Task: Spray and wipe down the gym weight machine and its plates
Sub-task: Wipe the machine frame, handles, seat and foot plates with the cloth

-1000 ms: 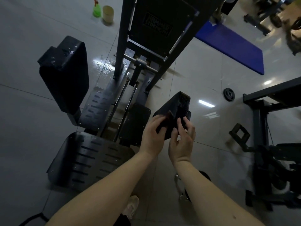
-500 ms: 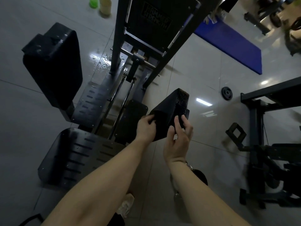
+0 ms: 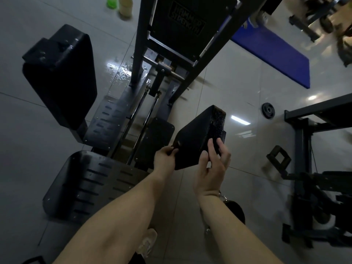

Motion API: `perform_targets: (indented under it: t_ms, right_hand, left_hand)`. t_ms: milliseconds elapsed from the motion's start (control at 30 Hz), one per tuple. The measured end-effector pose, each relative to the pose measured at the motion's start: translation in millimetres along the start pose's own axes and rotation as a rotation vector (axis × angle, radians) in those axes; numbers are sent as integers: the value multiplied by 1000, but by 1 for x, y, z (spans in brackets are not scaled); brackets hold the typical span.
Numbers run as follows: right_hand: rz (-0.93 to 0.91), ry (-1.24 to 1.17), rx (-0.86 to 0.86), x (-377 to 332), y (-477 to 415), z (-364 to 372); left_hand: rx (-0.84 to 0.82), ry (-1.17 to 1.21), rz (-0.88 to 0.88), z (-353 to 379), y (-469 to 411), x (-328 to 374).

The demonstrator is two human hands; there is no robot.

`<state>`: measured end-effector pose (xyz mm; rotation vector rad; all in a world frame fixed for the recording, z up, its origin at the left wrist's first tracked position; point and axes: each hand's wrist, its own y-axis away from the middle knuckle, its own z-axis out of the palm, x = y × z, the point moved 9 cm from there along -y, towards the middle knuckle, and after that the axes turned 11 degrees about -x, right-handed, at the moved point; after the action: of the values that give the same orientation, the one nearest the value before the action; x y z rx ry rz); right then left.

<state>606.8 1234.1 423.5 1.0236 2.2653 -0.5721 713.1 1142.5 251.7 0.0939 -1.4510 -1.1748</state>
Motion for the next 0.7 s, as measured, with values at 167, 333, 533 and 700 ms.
perform_targets:
  t_ms: [167, 333, 533, 700]
  right_hand:
    - [-10, -8, 13, 0, 2, 1]
    - [-14, -25, 18, -1, 2, 2]
    - [-8, -35, 12, -3, 3, 4]
    - [7, -37, 43, 1, 5, 4]
  left_hand:
    - [-88, -19, 446, 34, 45, 93]
    - [-150, 112, 570, 44, 48, 90]
    - [-12, 40, -80, 8, -36, -21]
    - [-57, 26, 128, 18, -6, 28]
